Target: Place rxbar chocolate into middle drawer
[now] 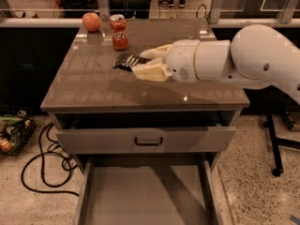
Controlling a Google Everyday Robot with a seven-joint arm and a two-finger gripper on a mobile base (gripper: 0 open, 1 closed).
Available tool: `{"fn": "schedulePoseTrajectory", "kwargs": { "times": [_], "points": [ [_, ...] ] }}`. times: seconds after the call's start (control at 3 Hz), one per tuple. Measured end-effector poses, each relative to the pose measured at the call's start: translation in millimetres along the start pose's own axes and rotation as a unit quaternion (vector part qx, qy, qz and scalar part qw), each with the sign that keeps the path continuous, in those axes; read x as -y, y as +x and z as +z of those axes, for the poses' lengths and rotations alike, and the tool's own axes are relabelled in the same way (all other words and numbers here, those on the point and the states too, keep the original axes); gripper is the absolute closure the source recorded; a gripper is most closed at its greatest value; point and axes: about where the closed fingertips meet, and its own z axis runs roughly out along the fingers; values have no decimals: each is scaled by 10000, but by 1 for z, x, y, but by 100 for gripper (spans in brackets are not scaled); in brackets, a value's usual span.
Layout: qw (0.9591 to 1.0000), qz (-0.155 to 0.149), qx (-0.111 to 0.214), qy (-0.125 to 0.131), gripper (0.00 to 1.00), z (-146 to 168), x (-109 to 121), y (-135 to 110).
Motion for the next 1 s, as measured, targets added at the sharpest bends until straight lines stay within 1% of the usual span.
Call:
{"fn": "schedulePoseTrajectory", "kwargs": {
  "times": [0.33, 0.67, 1.0],
  "points": [
    [9999, 78, -96, -105, 100, -37, -20, 22],
    [9994, 278, -176, -50, 100, -83, -54, 56],
    [9981, 582, -169, 99, 100, -132, -90, 105]
  ]
}}
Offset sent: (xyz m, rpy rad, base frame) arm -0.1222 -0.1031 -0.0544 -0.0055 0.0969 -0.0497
